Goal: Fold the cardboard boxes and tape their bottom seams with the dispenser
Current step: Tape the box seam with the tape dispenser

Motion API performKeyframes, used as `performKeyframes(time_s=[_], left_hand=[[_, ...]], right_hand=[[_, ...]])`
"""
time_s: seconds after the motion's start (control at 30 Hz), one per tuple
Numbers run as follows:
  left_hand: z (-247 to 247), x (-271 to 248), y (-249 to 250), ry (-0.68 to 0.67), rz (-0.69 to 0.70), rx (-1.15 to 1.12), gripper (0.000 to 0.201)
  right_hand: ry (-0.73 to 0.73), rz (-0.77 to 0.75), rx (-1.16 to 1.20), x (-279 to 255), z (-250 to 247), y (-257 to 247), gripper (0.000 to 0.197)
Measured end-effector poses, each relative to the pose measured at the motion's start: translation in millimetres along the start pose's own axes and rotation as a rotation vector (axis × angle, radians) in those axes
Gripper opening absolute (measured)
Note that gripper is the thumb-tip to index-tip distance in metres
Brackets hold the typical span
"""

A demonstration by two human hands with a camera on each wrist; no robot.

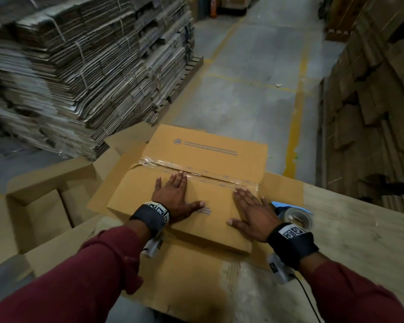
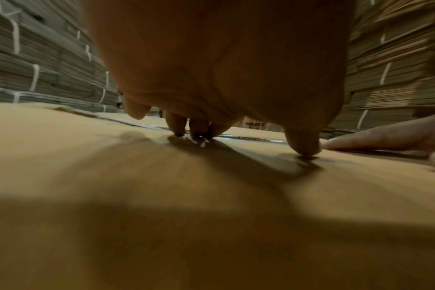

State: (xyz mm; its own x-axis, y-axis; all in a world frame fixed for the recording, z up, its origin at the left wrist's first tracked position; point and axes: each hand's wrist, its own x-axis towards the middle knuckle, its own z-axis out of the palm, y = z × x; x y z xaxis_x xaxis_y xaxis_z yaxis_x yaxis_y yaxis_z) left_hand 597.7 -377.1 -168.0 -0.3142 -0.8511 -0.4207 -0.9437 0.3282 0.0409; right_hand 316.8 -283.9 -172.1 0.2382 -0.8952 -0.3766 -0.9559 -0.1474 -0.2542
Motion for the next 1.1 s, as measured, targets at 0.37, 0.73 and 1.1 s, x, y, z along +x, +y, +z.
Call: performKeyframes(time_s=[0.37, 0.73, 1.1], left_hand=[[16.4, -10.6, 63.1, 0.076, 0.125, -0.062, 0.12], [14.5, -37.9, 34.5, 0.157, -0.015, -0.194, 0.079], [33.1, -66.8, 104.5, 0.068, -0.268, -0.424, 0.147]], right_hand=[[0.226, 0.041, -0.01, -3.1, 30.4, -8.4, 0.087], [0.363, 0.076, 0.218, 26.2, 52.5, -81.4, 0.075], [0.128, 0.0, -0.055, 80.8, -42.2, 51.3, 0.061]])
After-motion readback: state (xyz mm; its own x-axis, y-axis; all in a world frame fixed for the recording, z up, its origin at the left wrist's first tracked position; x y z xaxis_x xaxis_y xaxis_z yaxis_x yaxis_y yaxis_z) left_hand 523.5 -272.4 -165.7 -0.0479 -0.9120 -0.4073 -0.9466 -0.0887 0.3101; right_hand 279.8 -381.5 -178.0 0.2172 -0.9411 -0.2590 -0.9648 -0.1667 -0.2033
